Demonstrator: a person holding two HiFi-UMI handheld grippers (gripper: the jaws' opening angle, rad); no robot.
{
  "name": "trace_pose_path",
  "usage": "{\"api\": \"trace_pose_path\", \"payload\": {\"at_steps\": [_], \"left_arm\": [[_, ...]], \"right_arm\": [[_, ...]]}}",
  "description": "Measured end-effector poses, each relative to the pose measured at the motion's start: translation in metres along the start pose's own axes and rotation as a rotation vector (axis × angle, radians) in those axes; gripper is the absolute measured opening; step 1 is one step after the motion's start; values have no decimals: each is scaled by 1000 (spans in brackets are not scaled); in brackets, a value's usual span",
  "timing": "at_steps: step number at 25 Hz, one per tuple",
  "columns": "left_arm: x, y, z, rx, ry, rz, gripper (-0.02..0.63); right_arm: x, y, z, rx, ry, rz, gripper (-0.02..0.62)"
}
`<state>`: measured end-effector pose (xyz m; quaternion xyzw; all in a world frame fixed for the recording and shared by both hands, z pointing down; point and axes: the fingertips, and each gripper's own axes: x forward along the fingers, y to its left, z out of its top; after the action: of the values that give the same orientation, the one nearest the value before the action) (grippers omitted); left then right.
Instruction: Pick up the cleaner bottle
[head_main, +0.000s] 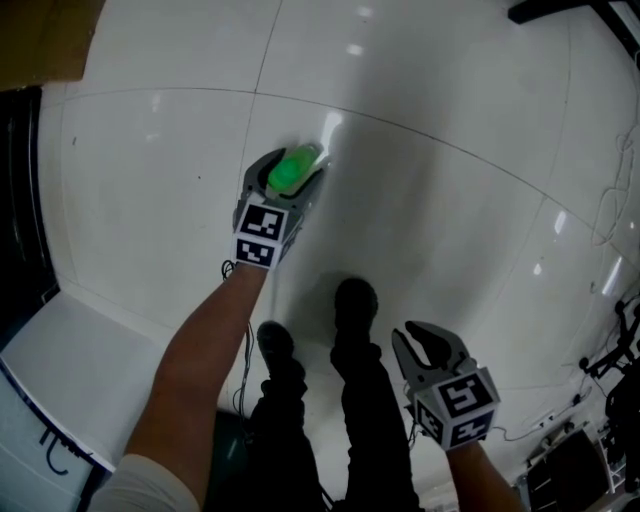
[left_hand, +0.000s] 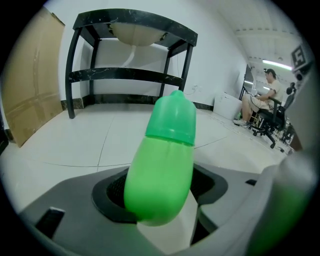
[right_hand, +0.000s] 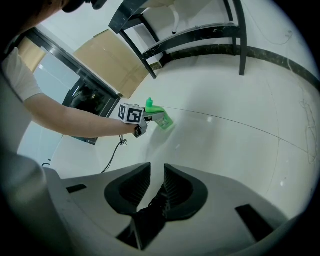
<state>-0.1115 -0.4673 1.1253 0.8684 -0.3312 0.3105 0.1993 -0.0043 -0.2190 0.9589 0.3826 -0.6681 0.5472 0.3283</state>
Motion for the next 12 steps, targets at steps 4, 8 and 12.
{"api": "trace_pose_path", "payload": {"at_steps": [4,8,12], "left_arm": [[8,1,2,22,-4,-10,308],[11,3,6,28,-17,-1,306],[10,2,3,29,-7,-9,279]], "right_arm": [[4,-3,-2,-1,-6,4,91],[6,-4,-4,5,-7,2,91],[7,-2,-4,20,-15,8,91]]}}
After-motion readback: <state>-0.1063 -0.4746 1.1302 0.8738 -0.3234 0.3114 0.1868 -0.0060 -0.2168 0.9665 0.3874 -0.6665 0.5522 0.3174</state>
